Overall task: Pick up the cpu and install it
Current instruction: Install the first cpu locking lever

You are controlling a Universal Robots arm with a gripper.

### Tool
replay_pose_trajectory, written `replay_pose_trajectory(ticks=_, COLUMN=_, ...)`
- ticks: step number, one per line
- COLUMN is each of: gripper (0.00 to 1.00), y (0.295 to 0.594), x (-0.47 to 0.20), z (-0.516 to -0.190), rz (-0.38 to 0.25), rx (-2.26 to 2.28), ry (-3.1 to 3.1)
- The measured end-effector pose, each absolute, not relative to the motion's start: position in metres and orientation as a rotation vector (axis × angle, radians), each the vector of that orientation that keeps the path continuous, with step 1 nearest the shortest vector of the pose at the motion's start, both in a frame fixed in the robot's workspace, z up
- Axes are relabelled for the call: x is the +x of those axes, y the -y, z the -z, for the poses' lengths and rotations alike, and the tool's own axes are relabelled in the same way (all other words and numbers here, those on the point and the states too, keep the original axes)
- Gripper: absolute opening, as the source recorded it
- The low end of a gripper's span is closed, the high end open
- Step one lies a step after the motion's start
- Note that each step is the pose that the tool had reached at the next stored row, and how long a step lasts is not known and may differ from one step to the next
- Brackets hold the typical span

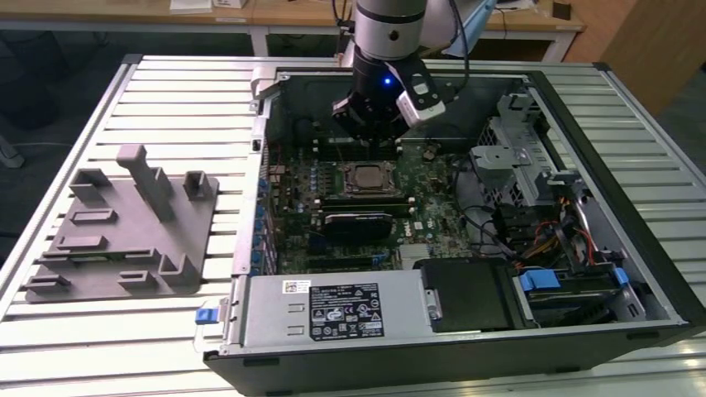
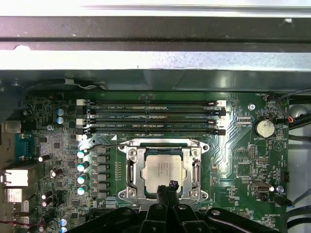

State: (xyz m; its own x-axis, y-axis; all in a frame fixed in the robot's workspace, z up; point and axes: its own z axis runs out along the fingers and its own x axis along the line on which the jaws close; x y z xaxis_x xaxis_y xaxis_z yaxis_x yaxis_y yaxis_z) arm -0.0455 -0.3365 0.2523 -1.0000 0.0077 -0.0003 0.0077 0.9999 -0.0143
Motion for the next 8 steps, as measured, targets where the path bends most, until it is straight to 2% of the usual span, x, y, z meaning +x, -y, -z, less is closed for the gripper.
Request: replay_pose_trajectory(ticks=8, gripper=0.11, y=0.3365, x=-0.0455, z=-0.2524, rz=0.022, rx=0.012, ry=-3.141)
